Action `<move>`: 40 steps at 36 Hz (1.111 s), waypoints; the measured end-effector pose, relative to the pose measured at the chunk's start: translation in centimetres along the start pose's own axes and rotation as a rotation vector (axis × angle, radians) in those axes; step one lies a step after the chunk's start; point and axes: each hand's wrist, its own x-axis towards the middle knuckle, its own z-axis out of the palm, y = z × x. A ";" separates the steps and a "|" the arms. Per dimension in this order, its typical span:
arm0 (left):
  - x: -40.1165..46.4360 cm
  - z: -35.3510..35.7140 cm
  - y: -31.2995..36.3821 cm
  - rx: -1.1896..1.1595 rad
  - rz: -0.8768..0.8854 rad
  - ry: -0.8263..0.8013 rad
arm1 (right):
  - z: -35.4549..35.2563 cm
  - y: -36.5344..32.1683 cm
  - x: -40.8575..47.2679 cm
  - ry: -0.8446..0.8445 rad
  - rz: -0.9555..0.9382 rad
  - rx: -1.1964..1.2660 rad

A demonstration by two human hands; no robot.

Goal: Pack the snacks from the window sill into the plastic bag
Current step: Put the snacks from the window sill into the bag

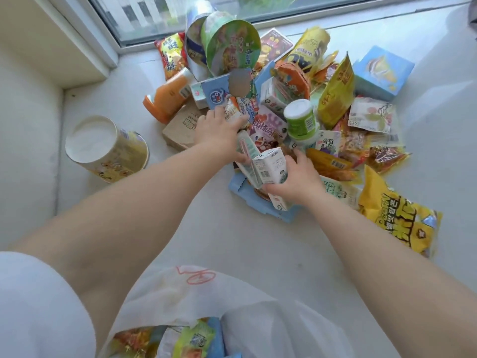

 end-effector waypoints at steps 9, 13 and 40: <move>0.3 -0.4 1.3 0.143 0.065 -0.131 | -1.5 0.0 1.6 -0.160 -0.030 0.122; -0.5 0.0 1.4 0.126 0.083 -0.080 | -0.8 -0.2 0.9 -0.031 0.004 0.208; -6.0 2.8 1.7 -0.168 0.088 -0.343 | -4.9 6.2 -5.6 0.105 0.024 -0.191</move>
